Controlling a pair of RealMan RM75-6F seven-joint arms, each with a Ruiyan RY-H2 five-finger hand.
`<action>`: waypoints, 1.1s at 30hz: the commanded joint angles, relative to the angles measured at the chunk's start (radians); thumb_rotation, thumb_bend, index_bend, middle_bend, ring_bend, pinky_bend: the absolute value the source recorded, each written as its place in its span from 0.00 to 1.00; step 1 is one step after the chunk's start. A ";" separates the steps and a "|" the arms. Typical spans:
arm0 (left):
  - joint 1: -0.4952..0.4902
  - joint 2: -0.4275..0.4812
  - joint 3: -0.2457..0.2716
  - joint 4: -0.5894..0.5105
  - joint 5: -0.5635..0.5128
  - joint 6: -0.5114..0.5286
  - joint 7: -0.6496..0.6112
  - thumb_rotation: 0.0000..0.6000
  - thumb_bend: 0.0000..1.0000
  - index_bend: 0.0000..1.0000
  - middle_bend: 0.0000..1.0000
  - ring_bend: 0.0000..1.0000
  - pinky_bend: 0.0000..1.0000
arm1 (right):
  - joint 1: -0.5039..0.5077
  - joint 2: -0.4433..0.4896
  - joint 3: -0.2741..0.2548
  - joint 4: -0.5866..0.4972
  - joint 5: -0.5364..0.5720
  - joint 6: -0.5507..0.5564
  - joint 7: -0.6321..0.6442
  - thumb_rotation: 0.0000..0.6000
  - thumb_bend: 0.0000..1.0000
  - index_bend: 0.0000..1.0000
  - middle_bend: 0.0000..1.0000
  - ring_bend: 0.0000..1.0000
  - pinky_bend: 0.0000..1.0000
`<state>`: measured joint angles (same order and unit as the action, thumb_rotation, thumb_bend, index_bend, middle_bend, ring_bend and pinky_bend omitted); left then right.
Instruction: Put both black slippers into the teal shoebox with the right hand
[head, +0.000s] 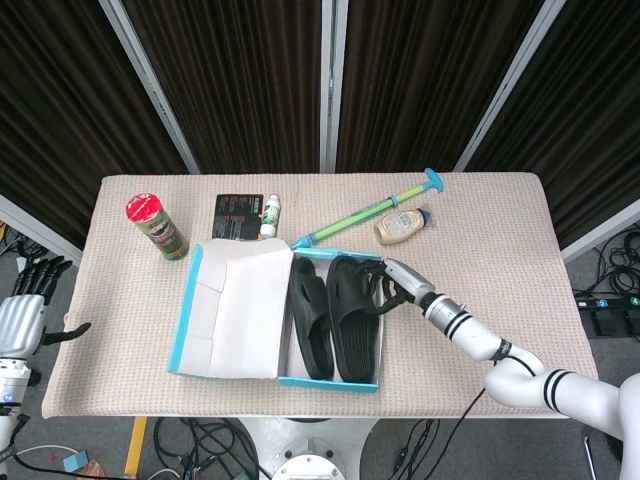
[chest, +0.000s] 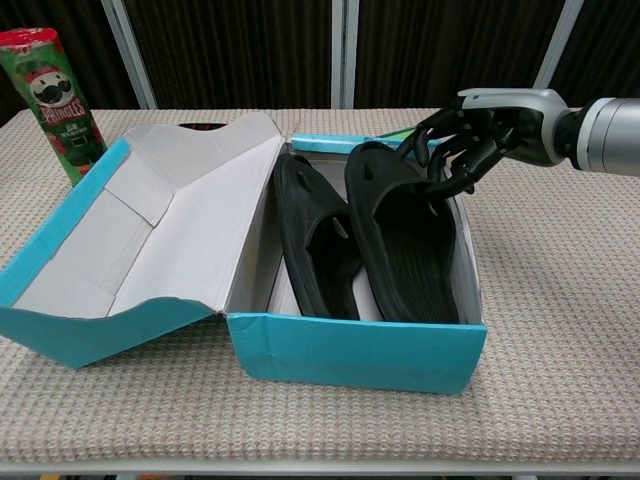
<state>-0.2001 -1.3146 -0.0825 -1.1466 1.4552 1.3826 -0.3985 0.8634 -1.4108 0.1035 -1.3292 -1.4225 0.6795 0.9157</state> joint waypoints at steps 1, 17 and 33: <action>0.000 0.000 0.000 0.001 0.000 -0.001 -0.003 1.00 0.06 0.10 0.07 0.00 0.01 | 0.008 0.012 0.003 -0.023 -0.005 -0.014 -0.008 1.00 0.13 0.52 0.44 0.42 0.60; -0.001 0.002 0.000 0.000 0.003 -0.002 -0.019 1.00 0.06 0.10 0.07 0.00 0.01 | 0.027 0.105 -0.053 -0.080 -0.143 0.015 0.105 1.00 0.00 0.10 0.10 0.00 0.34; 0.000 0.013 -0.004 -0.022 0.005 0.008 -0.014 1.00 0.06 0.10 0.07 0.00 0.01 | 0.007 0.204 -0.062 -0.264 -0.247 0.205 0.210 1.00 0.00 0.08 0.18 0.10 0.33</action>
<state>-0.1999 -1.3012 -0.0863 -1.1686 1.4601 1.3909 -0.4126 0.8717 -1.2053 0.0464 -1.5749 -1.6398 0.8542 1.0842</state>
